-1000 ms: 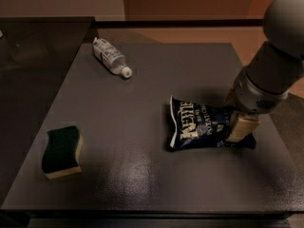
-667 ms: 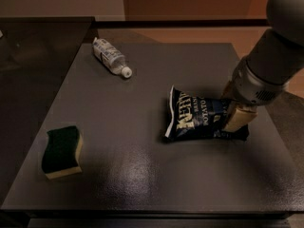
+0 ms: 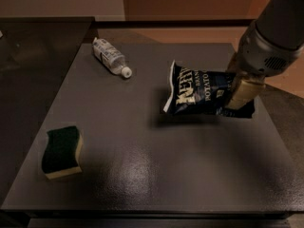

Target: Pick blue chip bag

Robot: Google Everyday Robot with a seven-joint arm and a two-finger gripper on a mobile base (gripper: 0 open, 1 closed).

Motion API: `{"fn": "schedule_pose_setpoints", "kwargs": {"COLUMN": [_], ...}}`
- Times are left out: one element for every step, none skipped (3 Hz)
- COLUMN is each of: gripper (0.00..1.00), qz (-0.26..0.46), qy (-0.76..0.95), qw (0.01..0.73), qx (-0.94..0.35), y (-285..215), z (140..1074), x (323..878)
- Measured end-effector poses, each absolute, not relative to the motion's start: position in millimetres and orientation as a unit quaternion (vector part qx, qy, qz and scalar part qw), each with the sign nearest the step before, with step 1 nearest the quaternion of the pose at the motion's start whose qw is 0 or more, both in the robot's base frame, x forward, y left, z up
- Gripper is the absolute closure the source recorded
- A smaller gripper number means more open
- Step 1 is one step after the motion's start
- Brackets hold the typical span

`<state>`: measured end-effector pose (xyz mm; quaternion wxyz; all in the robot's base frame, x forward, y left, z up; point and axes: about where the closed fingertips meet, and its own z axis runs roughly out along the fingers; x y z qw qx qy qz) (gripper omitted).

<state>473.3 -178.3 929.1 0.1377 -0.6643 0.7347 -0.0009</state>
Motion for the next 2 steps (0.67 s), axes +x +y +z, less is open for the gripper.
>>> {"fn": "schedule_pose_setpoints", "kwargs": {"gripper": [1.0, 1.0], "qz": [-0.021, -0.022], "qy": [0.713, 0.713], "qw": [0.173, 0.173], "qx": [-0.68, -0.68], "y": [-167.4, -167.4], "z": [995.7, 995.7], "x": [477.7, 477.7]}}
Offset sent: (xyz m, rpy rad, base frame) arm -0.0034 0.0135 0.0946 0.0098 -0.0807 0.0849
